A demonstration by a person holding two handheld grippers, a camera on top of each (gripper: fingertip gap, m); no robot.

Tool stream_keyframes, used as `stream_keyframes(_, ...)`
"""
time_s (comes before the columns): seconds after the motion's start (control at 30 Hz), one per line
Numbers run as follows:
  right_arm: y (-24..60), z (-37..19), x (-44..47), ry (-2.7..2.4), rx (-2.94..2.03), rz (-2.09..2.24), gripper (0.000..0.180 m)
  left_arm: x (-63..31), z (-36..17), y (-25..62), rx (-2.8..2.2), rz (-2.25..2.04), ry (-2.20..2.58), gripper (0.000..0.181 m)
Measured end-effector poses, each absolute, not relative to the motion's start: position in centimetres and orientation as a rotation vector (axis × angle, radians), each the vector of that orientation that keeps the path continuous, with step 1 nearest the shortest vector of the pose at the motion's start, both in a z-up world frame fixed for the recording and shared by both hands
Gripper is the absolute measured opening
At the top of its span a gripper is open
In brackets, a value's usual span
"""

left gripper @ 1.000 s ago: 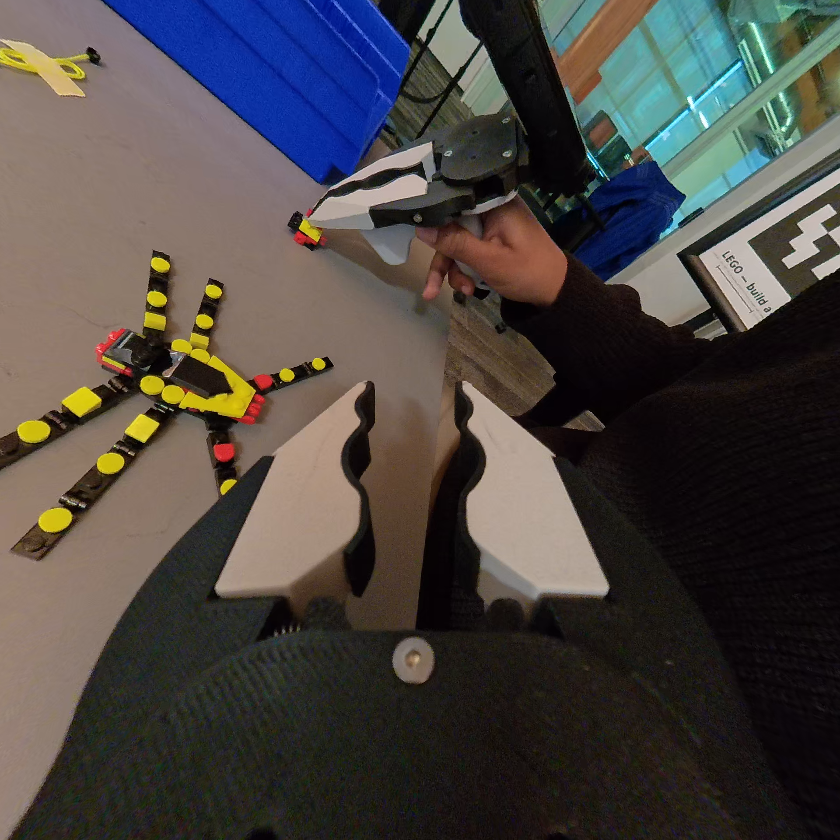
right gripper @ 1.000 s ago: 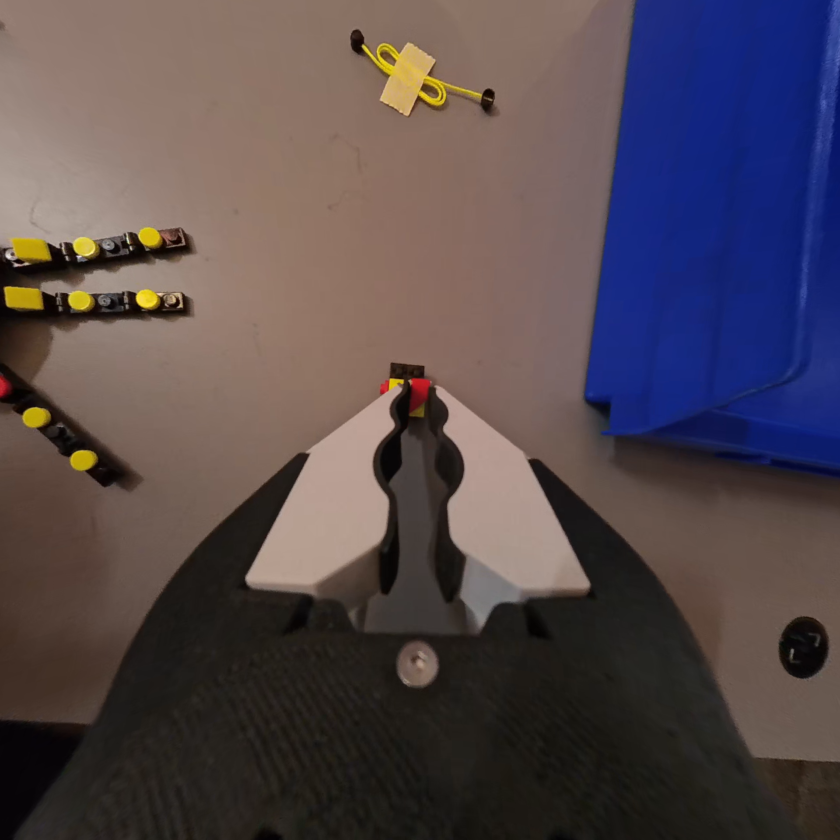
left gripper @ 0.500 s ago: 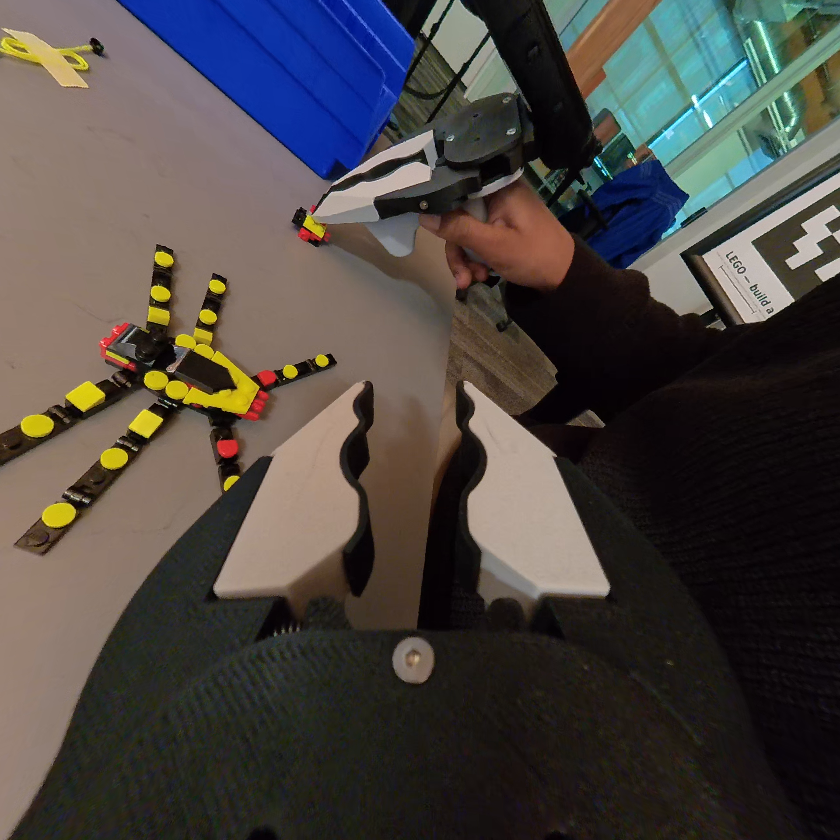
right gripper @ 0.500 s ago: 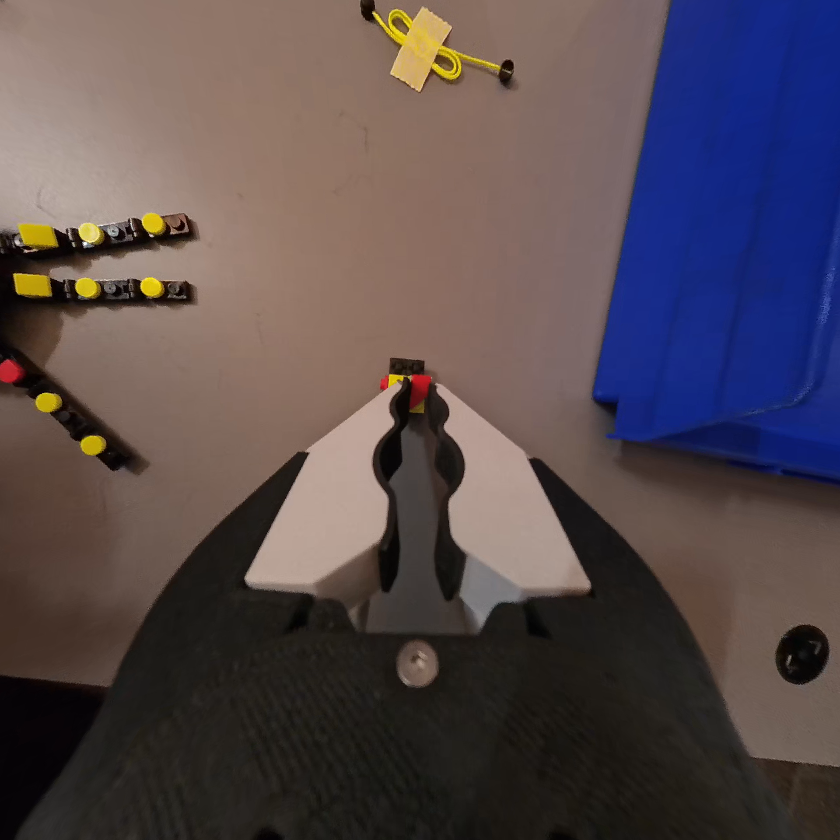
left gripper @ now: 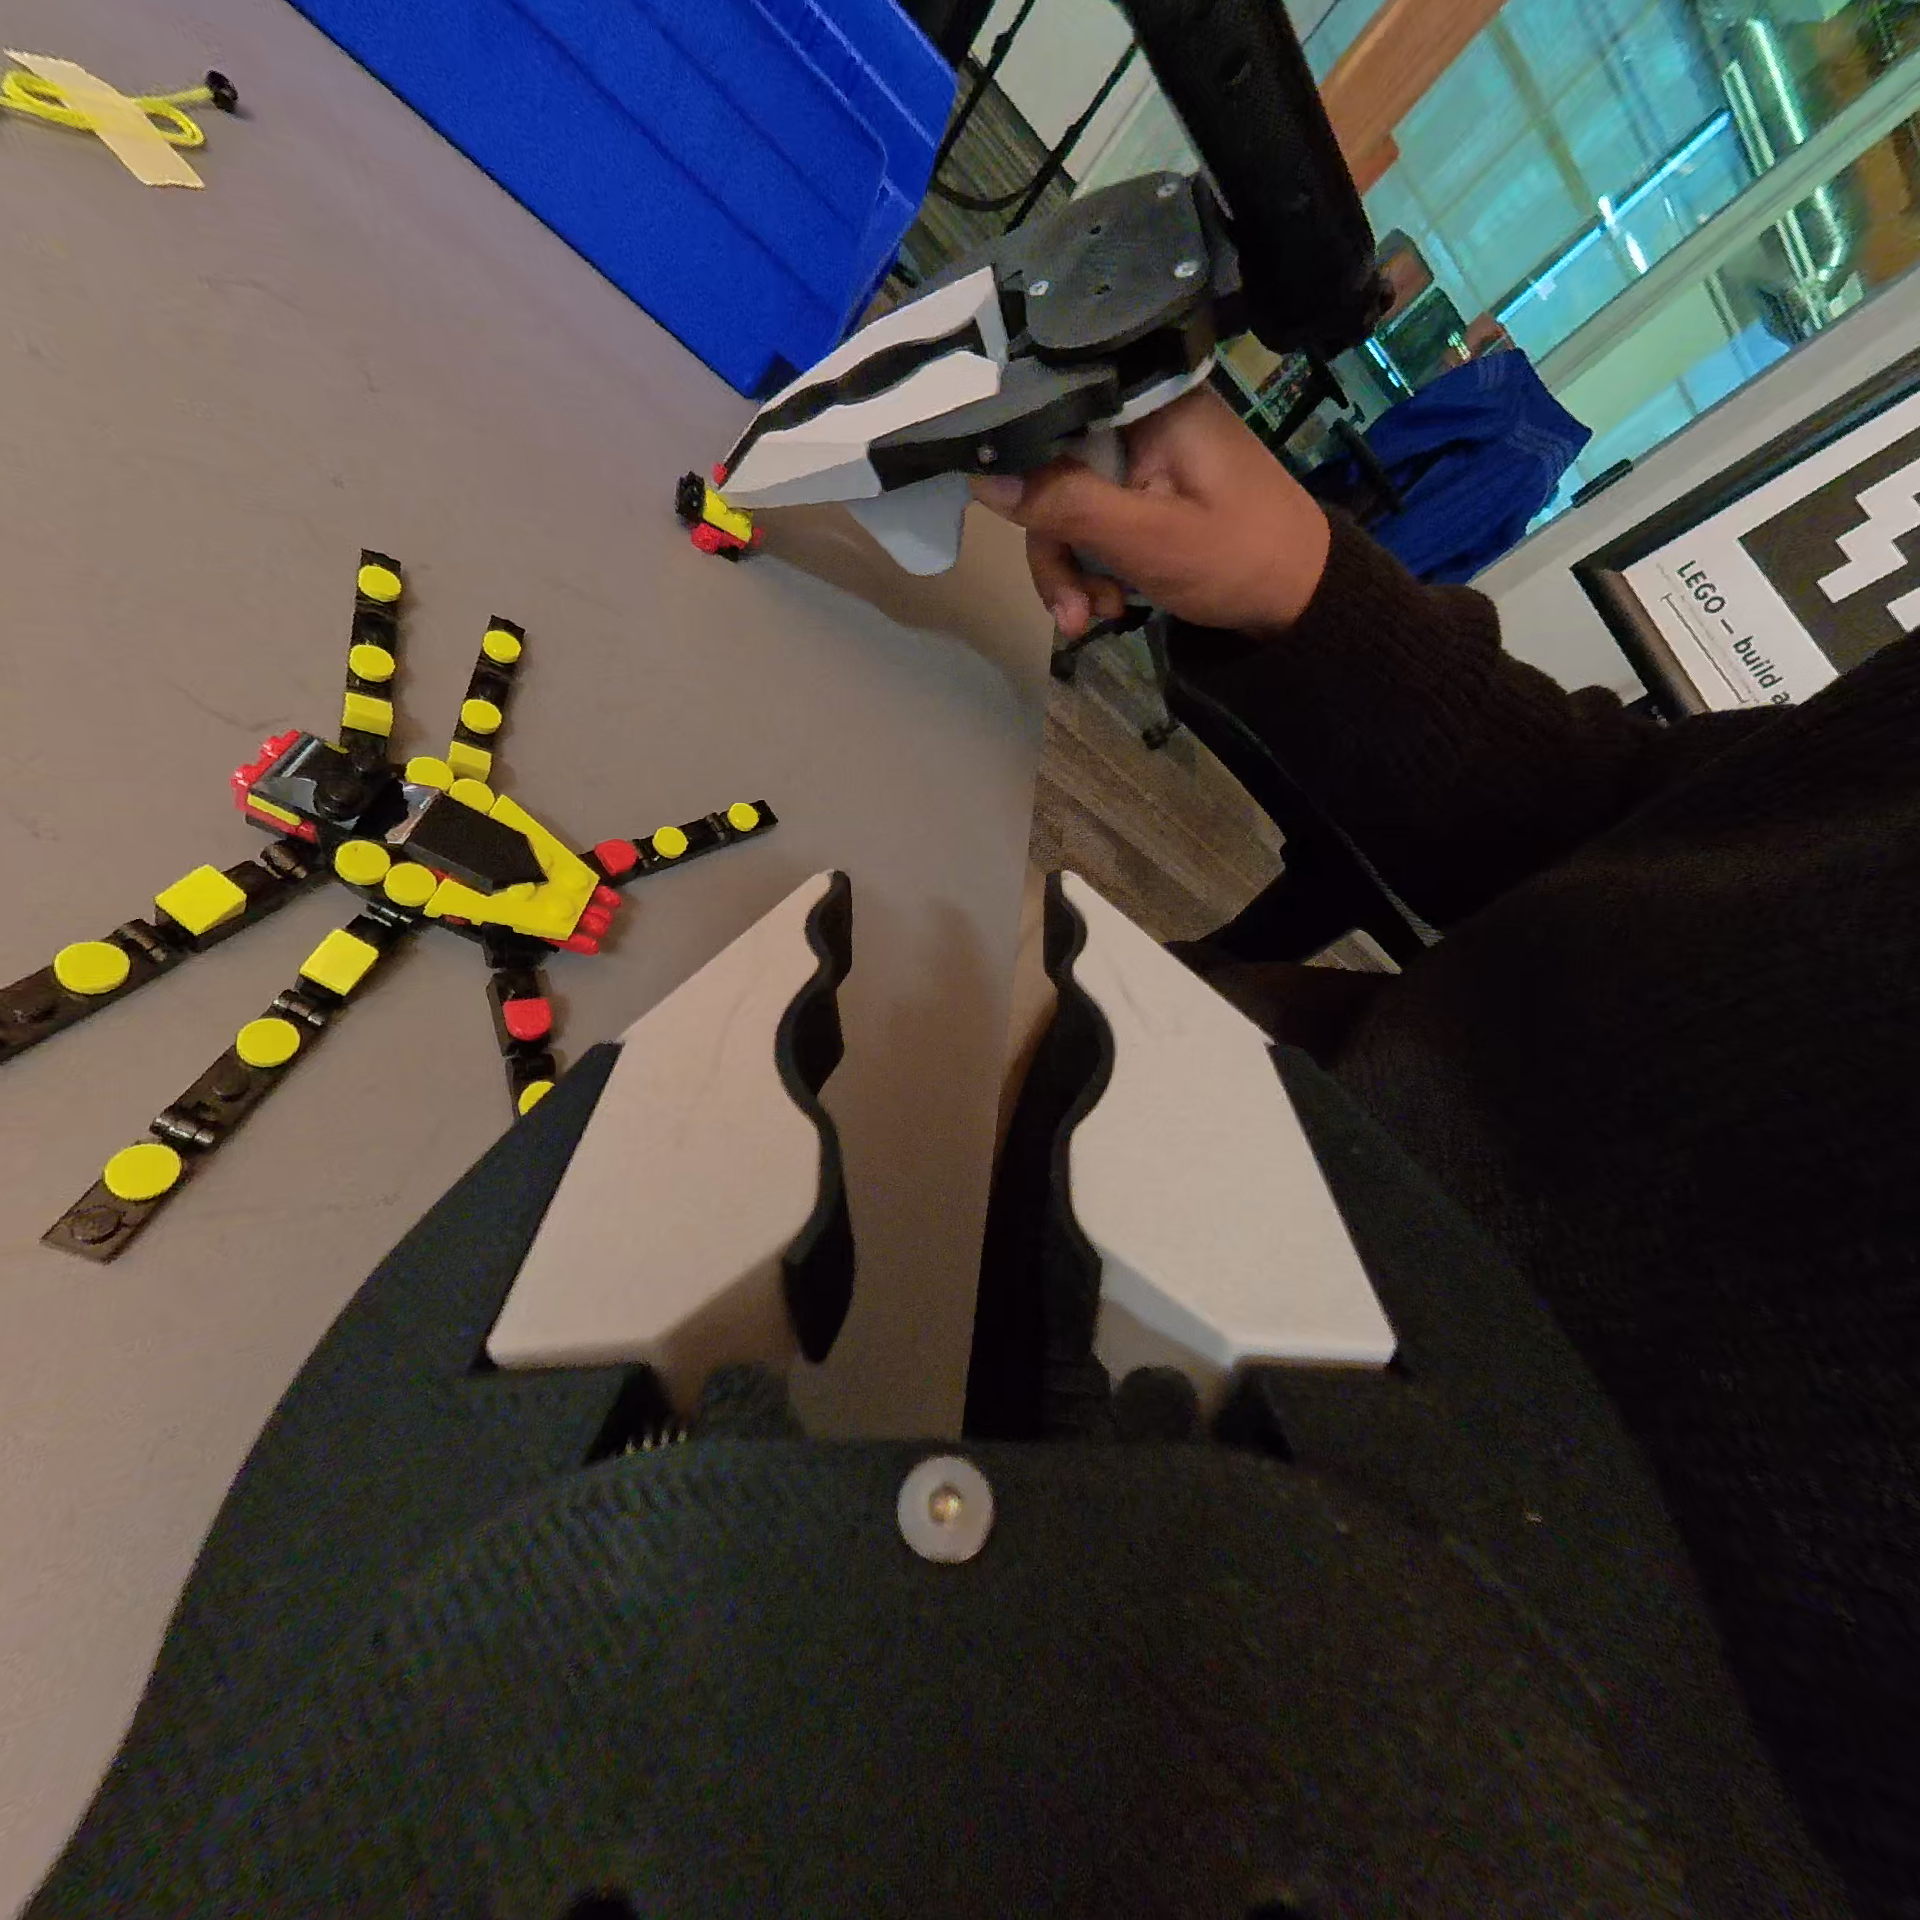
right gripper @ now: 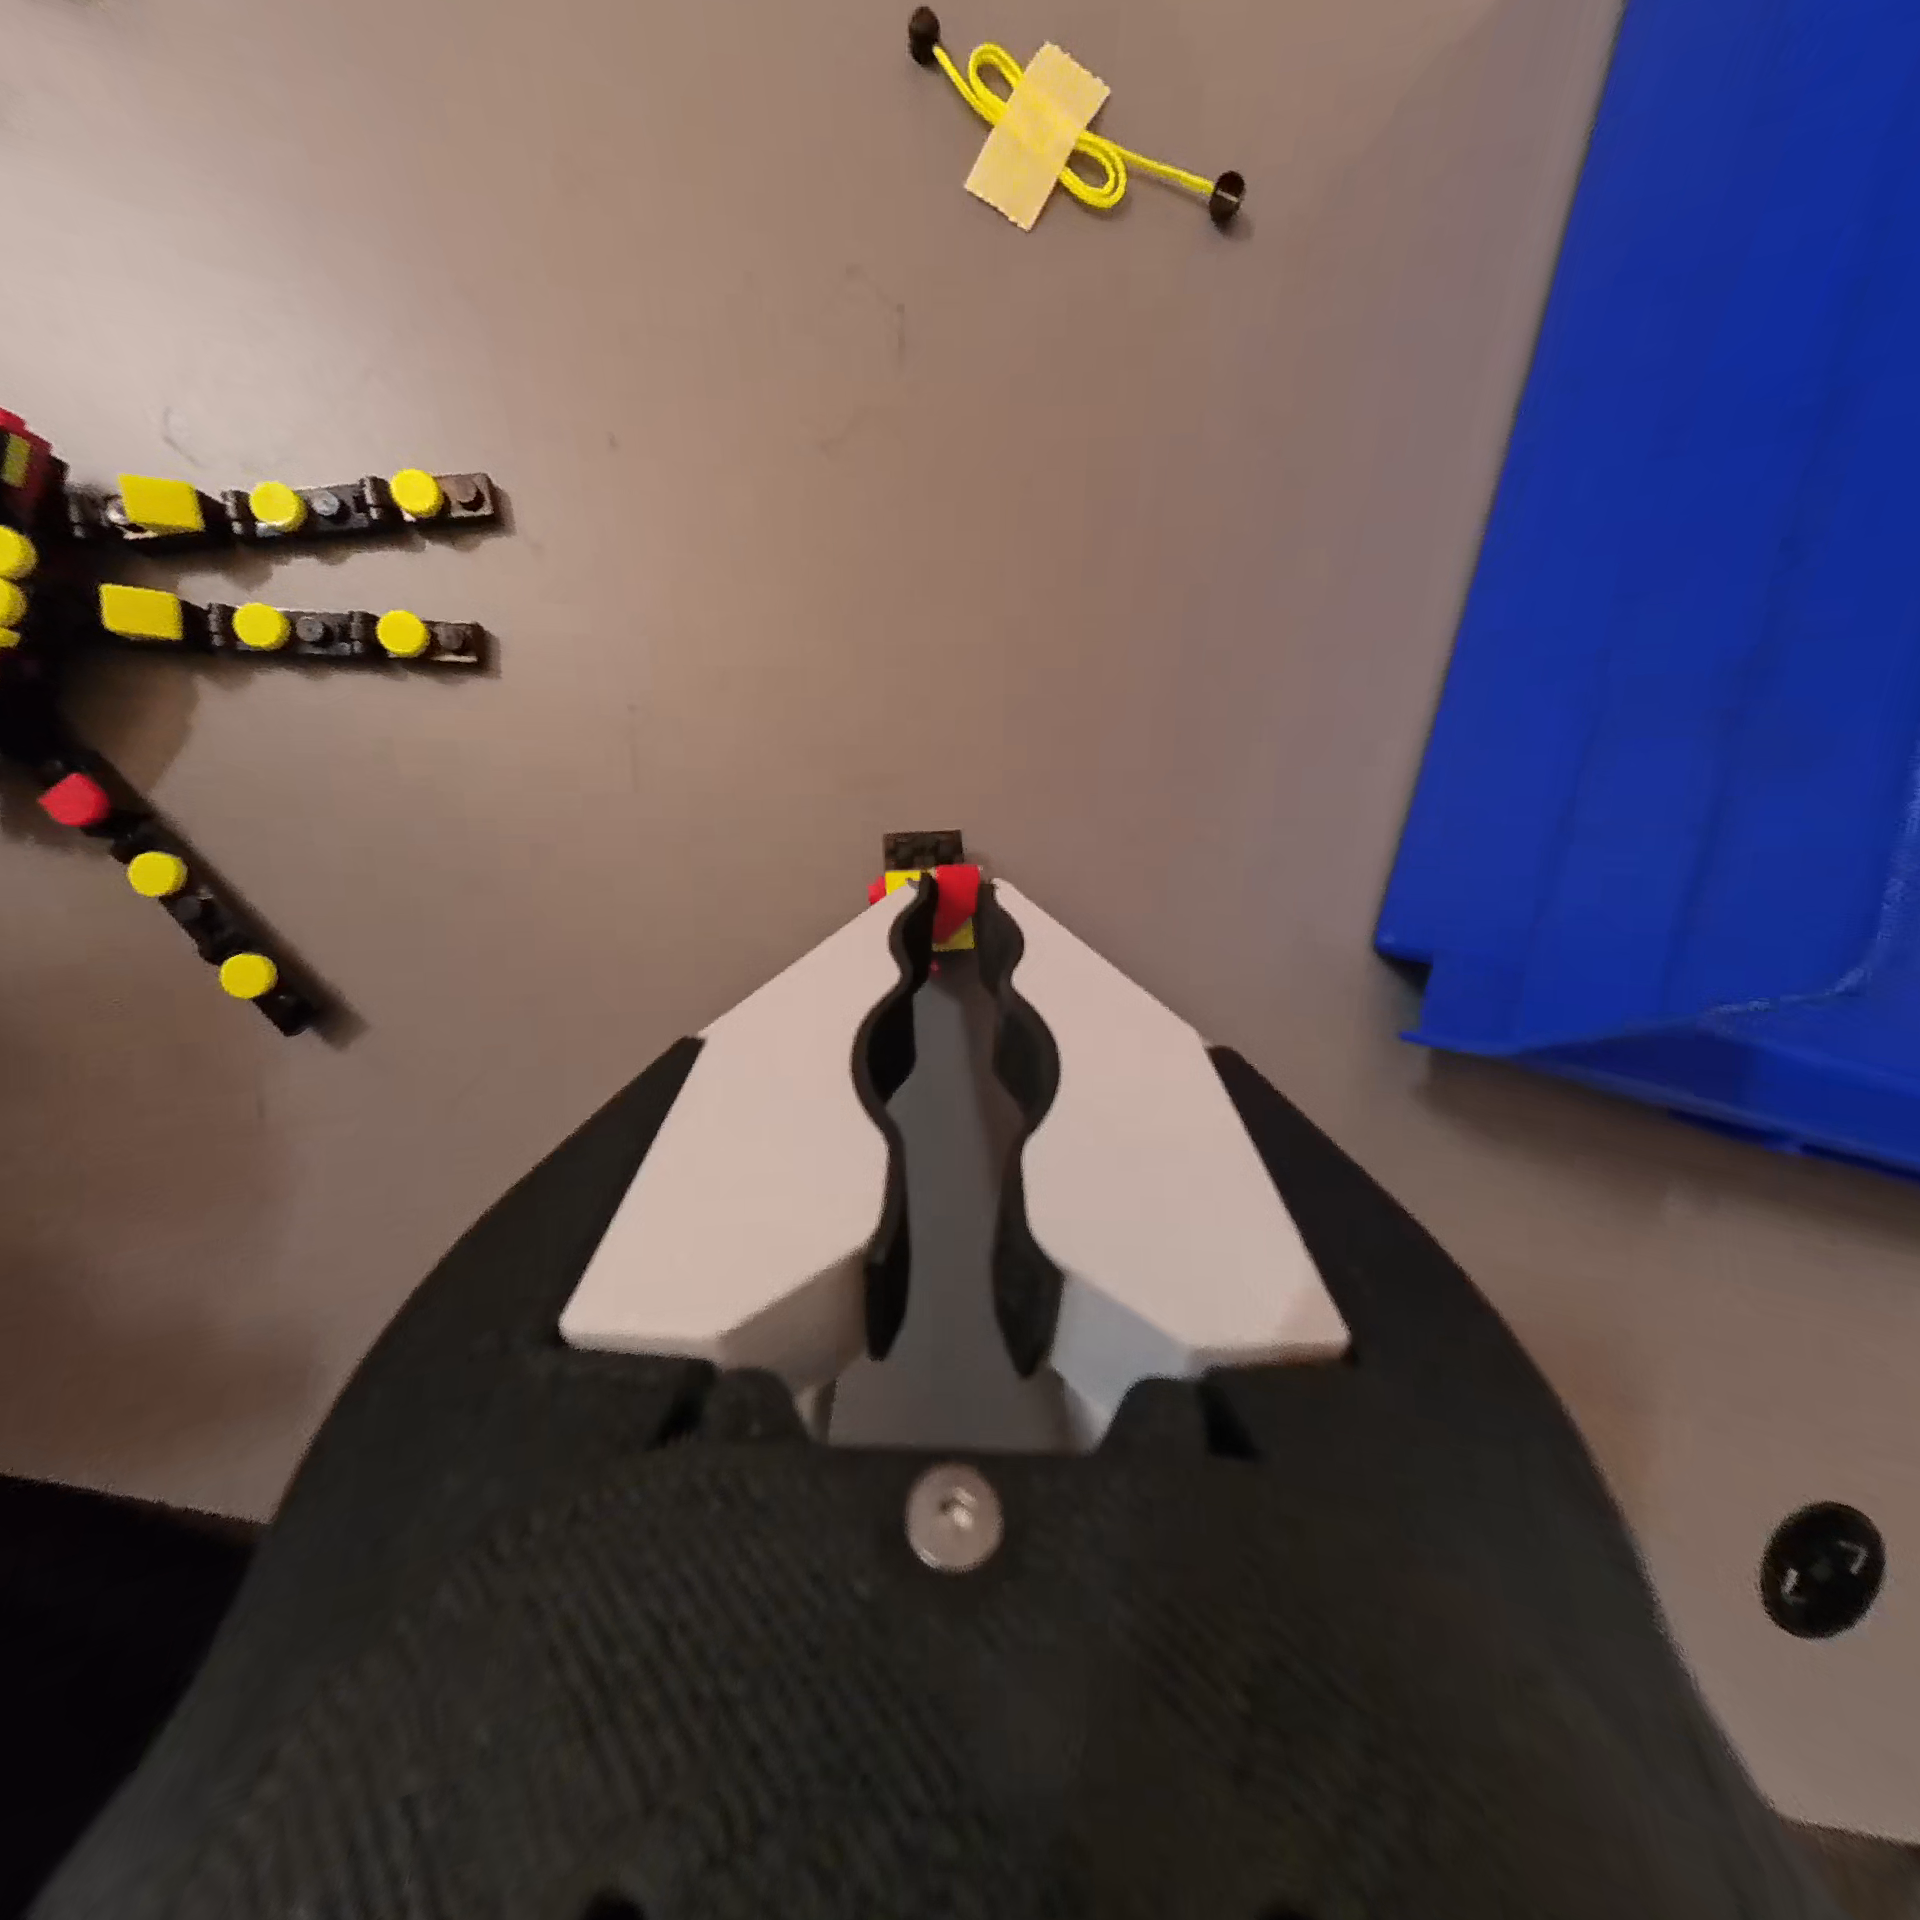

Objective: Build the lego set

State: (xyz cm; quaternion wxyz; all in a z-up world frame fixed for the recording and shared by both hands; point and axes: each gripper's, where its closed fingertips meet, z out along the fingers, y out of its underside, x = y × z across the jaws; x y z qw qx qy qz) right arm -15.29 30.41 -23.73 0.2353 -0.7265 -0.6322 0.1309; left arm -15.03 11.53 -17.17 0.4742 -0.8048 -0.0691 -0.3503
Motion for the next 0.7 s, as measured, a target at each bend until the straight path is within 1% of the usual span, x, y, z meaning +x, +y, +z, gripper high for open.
stream_keyframes(0.03, 30.3, -23.7, -15.3, -1.736, -1.983, 0.378, 0.007, -15.0, -17.3, 11.5, -1.971, -0.855, -0.170, 0.035)
stream_keyframes(0.2, 29.9, -23.2, -14.6, -1.710, -1.998, 0.472, 0.007, -15.1, -17.6, 11.6, -1.978, -0.863, -0.178, 0.035)
stream_keyframes(0.3, 29.4, -22.5, -14.2, -1.711, -1.989, 0.554, 0.015, -15.1, -17.8, 11.7, -1.984, -0.868, -0.181, 0.035)
stream_keyframes(0.33, 29.4, -22.3, -14.1, -1.704, -1.982, 0.575, 0.014, -15.0, -17.8, 11.7, -1.986, -0.870, -0.183, 0.035)
stream_keyframes(0.43, 30.5, -21.9, -14.1, -1.668, -1.944, 0.560, 0.000, -15.0, -17.9, 11.7, -1.987, -0.877, -0.187, 0.035)
stream_keyframes(0.53, 31.6, -22.4, -13.7, -1.665, -1.960, 0.502, 0.000, -15.1, -18.1, 11.7, -1.992, -0.873, -0.191, 0.035)
stream_keyframes(0.7, 32.8, -22.6, -11.8, -1.625, -2.010, 0.464, 0.007, -15.2, -18.2, 11.8, -1.997, -0.867, -0.196, 0.035)
